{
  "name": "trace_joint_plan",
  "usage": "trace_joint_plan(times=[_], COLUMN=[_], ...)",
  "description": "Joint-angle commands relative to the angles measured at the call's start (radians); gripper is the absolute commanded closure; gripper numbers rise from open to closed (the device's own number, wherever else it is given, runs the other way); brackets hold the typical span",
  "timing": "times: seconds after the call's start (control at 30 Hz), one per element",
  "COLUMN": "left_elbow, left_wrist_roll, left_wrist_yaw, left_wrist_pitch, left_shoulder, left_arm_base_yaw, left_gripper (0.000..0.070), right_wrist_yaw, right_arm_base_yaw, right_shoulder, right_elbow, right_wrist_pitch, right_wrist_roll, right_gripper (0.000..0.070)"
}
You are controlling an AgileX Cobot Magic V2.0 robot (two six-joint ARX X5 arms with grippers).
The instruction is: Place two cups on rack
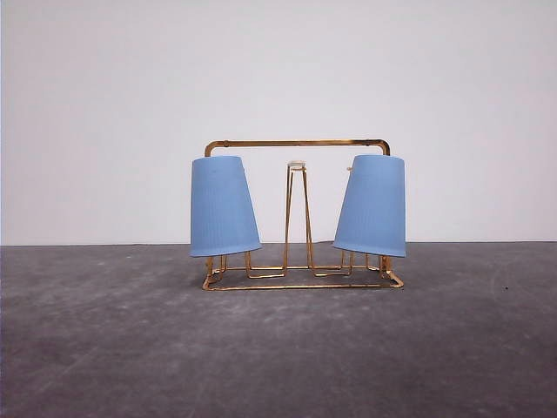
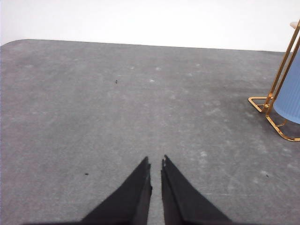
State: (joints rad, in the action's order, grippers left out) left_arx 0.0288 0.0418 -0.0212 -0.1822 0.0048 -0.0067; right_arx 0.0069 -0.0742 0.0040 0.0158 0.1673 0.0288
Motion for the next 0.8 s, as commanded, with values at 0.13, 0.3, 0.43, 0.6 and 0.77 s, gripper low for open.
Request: trace_joint_plan(times=[0.13, 0.3, 0.43, 0.6, 0.77], left_elbow=[-0.016, -0.016, -0.016, -0.016, -0.016], left_wrist_roll=[0.0, 0.0, 0.0, 0.0, 0.0], left_wrist_yaw=[0.003, 0.003, 0.003, 0.003, 0.003], left_wrist_pitch=[-0.005, -0.005, -0.005, -0.005, -0.005], left_shoulder=[-0.002, -0.002, -0.002, -0.002, -0.002], left_arm_base_yaw=[0.002, 0.002, 0.002, 0.002, 0.002], left_gripper=[0.0677, 0.0677, 0.0677, 0.0677, 0.0677], right_wrist_yaw=[0.076, 0.08, 0.08, 0.08, 0.08], right_arm_base_yaw=[-0.039, -0.041, -0.041, -0.041, -0.041], right_shoulder=[0.0, 0.0, 0.0, 0.0, 0.0], right_elbow=[-0.003, -0.003, -0.003, -0.003, -0.003], right_wrist_pitch=[-0.012, -0.011, -0.011, -0.011, -0.011], right_wrist_roll=[-0.002, -0.002, -0.002, -0.002, -0.002], right_gripper=[0.0684, 0.0684, 0.0684, 0.0684, 0.0684])
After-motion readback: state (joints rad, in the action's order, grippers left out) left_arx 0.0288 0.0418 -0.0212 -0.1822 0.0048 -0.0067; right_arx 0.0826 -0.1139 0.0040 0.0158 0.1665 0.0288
